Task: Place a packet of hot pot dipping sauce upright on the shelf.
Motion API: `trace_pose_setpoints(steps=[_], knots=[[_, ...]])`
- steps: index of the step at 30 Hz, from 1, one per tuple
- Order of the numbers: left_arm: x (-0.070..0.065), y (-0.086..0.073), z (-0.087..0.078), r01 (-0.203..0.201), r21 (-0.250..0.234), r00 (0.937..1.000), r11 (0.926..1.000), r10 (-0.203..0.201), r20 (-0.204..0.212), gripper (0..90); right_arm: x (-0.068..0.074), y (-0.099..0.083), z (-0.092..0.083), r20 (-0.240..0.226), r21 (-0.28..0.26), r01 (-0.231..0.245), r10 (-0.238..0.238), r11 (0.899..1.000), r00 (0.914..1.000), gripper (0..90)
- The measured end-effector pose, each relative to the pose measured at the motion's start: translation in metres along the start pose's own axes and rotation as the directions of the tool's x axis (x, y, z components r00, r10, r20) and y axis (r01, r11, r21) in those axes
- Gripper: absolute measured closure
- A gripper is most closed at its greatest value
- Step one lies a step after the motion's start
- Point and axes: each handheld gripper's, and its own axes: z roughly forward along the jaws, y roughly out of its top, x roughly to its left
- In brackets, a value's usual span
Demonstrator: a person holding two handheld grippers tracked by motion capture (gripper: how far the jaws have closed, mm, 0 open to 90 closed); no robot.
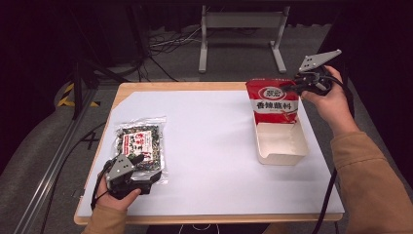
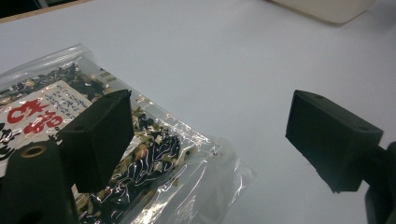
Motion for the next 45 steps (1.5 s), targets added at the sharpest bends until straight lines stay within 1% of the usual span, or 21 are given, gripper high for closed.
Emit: trace_pose_setpoints(steps=[2,3,4,5,6,10,17,19,21,24,28,29,30,31,32,33,34,35,38,42,45], knots=[[0.0,0.0,0.001,0.003,-0.001,1.0,1.0,-0.003,0.005,15.5,0.0,-0.005,0.002,0.013,0.043,-0.011,0.01,0.999,0.9999,87.1],[0.0,0.0,0.001,0.003,-0.001,1.0,1.0,-0.003,0.005,15.5,0.0,-0.005,0.002,0.013,0.043,-0.011,0.01,0.999,0.9999,87.1],[0.0,0.001,0.002,0.0,-0.001,1.0,1.0,0.0,0.007,15.5,-0.003,-0.012,0.002,0.021,0.035,-0.043,0.042,0.998,0.9989,87.2],[0.0,0.001,0.002,0.003,-0.002,1.0,1.0,-0.003,0.007,15.5,-0.004,-0.014,0.001,0.025,0.033,-0.056,0.055,0.998,0.9982,87.4],[0.0,0.001,0.002,0.003,-0.002,1.0,1.0,-0.003,0.007,15.5,-0.004,-0.014,0.001,0.025,0.033,-0.056,0.055,0.998,0.9982,87.4],[-0.001,0.002,0.004,0.002,-0.001,0.9999,1.0,-0.002,0.012,15.5,-0.005,-0.022,0.001,0.037,0.045,-0.091,0.089,0.995,0.9954,87.7],[0.0,0.003,0.004,-0.003,-0.003,1.0,1.0,0.003,0.009,15.5,-0.006,-0.025,0.001,0.055,0.051,-0.122,0.119,0.991,0.9913,87.6],[0.001,0.004,0.003,0.01,-0.003,0.9999,0.9999,-0.01,0.005,15.2,-0.006,-0.026,0.001,0.061,0.054,-0.131,0.127,0.99,0.99,87.7],[0.002,0.004,0.002,0.011,-0.003,0.9999,0.9999,-0.011,-0.001,14.1,-0.007,-0.026,0.001,0.064,0.057,-0.133,0.129,0.989,0.9895,87.7],[0.005,0.006,0.0,0.034,0.007,0.9994,0.9994,-0.033,-0.013,11.8,-0.006,-0.027,0.001,0.064,0.056,-0.138,0.135,0.989,0.9888,86.3],[0.008,0.008,0.0,0.049,0.016,0.9987,0.9987,-0.049,-0.017,9.4,-0.004,-0.024,-0.001,0.075,0.037,-0.148,0.145,0.988,0.9865,78.8],[0.008,0.008,0.0,0.049,0.016,0.9987,0.9987,-0.049,-0.017,8.9,-0.004,-0.024,-0.001,0.075,0.037,-0.148,0.145,0.988,0.9865,78.8],[0.008,0.009,0.0,0.051,0.017,0.9986,0.9986,-0.05,-0.015,8.9,-0.003,-0.024,-0.002,0.086,0.025,-0.15,0.147,0.988,0.9854,73.9],[0.009,0.009,0.0,0.047,0.016,0.9988,0.9988,-0.047,-0.017,8.7,-0.001,-0.023,-0.002,0.092,0.01,-0.158,0.156,0.987,0.9835,71.5],[0.009,0.01,0.0,0.044,0.016,0.9989,0.9989,-0.044,-0.017,8.2,0.001,-0.022,-0.004,0.094,-0.012,-0.166,0.167,0.986,0.9815,64.1],[0.009,0.01,0.0,0.047,0.019,0.9988,0.9987,-0.047,-0.016,8.2,0.001,-0.022,-0.004,0.094,-0.012,-0.166,0.167,0.986,0.9815,64.1],[0.01,0.011,0.001,0.046,0.024,0.9989,0.9987,-0.045,-0.013,8.0,0.003,-0.021,-0.005,0.098,-0.033,-0.179,0.181,0.983,0.9785,58.2],[0.01,0.011,0.001,0.046,0.024,0.9989,0.9987,-0.045,-0.013,7.9,0.003,-0.021,-0.005,0.098,-0.033,-0.179,0.181,0.983,0.9785,58.2],[0.011,0.011,0.003,0.043,0.036,0.999,0.9984,-0.043,-0.012,7.8,0.009,-0.017,-0.011,0.114,-0.082,-0.159,0.168,0.984,0.9791,48.7],[0.011,0.012,0.004,0.037,0.039,0.9992,0.9986,-0.037,-0.013,7.6,0.013,-0.012,-0.018,0.127,-0.112,-0.143,0.157,0.983,0.9794,41.5],[0.011,0.012,0.004,0.033,0.041,0.9994,0.9986,-0.032,-0.014,7.6,0.018,-0.009,-0.025,0.136,-0.148,-0.132,0.152,0.98,0.979,37.5]])
